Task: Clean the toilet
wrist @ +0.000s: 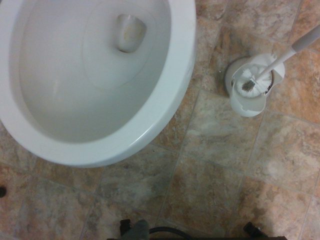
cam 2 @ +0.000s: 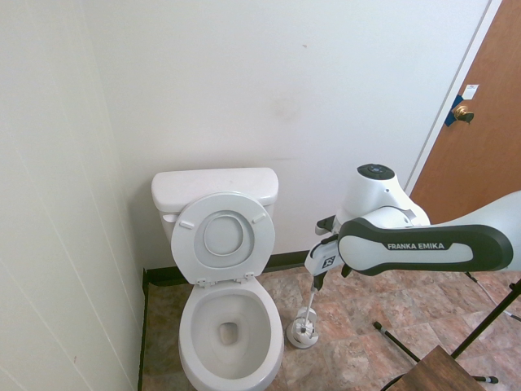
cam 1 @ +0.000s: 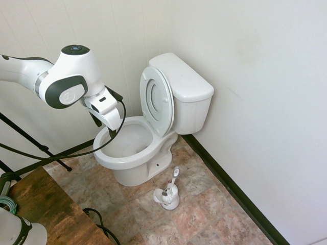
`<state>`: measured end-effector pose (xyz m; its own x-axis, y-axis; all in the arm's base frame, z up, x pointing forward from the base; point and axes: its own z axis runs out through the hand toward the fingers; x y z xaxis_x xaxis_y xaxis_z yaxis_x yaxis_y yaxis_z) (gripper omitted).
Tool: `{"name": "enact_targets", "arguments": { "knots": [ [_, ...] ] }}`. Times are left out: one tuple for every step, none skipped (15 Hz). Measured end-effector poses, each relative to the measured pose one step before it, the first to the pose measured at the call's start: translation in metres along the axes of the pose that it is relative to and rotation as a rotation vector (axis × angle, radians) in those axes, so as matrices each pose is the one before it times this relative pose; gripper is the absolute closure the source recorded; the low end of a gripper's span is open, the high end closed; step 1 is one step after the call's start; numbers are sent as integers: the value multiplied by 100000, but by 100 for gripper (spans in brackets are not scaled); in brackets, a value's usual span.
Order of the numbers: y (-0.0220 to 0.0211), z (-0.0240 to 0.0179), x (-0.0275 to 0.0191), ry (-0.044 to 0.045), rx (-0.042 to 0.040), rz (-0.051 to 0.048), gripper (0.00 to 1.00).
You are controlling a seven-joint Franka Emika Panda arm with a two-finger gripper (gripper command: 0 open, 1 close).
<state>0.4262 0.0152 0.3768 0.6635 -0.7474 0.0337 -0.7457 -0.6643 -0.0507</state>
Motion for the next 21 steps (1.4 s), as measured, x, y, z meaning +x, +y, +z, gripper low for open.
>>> {"name": "enact_targets", "arguments": {
  "knots": [
    [-51, 23, 40, -50, -25, -5, 0],
    [2, 117, 83, -190, -193, 486, 0],
    [-8, -8, 408, -121, -43, 1054, 0],
    [56, -156, 974, -344, 17, 1838, 0],
    [219, -243, 1565, -712, -41, 2959, 0],
    [250, -66, 1933, -752, -45, 3448, 0],
    [139, -31, 2089, -416, 195, 3589, 0],
    [-186, 406, 1793, -720, -468, 2420, 0],
    [-981, 221, 900, -163, -759, 947, 0],
    [-1420, 146, 514, 193, -929, 1287, 0],
    [-1498, 596, 309, -331, -848, 1623, 0],
    [-1077, 873, 443, -641, -867, 2003, 0],
    [-842, 1061, 838, -625, -953, 3243, 0],
    [-894, 1069, 944, -321, -892, 3839, 0],
    [-804, 1027, 820, 132, -1154, 2834, 0],
    [-892, 1095, 755, 395, -1283, 2250, 0],
    [-824, 1087, 588, 178, -1215, 2023, 0],
    [-741, 1190, 731, 115, -1214, 2277, 0],
    [-507, 1264, 917, 240, -1284, 2488, 0],
    [-345, 1423, 1086, 318, -1381, 2678, 0],
    [-250, 1503, 1206, 245, -1722, 2506, 0]
  ]
}}
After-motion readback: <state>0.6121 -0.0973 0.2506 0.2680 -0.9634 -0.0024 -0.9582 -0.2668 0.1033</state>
